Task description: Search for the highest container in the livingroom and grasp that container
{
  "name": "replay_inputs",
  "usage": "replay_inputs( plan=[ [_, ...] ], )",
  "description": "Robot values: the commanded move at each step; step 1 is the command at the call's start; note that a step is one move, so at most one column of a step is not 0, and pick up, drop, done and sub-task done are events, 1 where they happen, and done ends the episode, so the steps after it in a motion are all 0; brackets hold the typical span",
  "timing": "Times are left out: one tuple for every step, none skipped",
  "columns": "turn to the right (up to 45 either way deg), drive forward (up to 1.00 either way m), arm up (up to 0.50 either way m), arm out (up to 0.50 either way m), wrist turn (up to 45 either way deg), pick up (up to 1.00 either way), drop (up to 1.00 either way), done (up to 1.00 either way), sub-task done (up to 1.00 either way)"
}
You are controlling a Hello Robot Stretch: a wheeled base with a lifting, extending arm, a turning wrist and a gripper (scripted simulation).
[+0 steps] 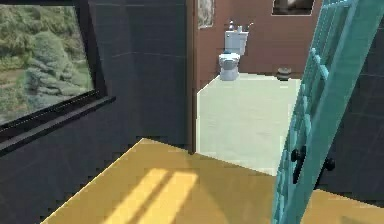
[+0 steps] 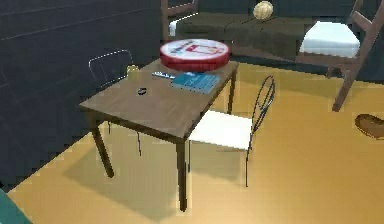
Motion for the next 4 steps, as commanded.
replay_inputs(
  plan=[
    [0.0,0.7,0.0,0.0,0.0,0.0,0.0,0.0,0.0],
    [27.0,0.0,0.0,0.0,0.0,0.0,0.0,0.0,0.0],
    [0.0,1.0,0.0,0.0,0.0,0.0,0.0,0.0,0.0],
    [9.0,0.0,0.0,0.0,0.0,0.0,0.0,0.0,0.0]
  ],
)
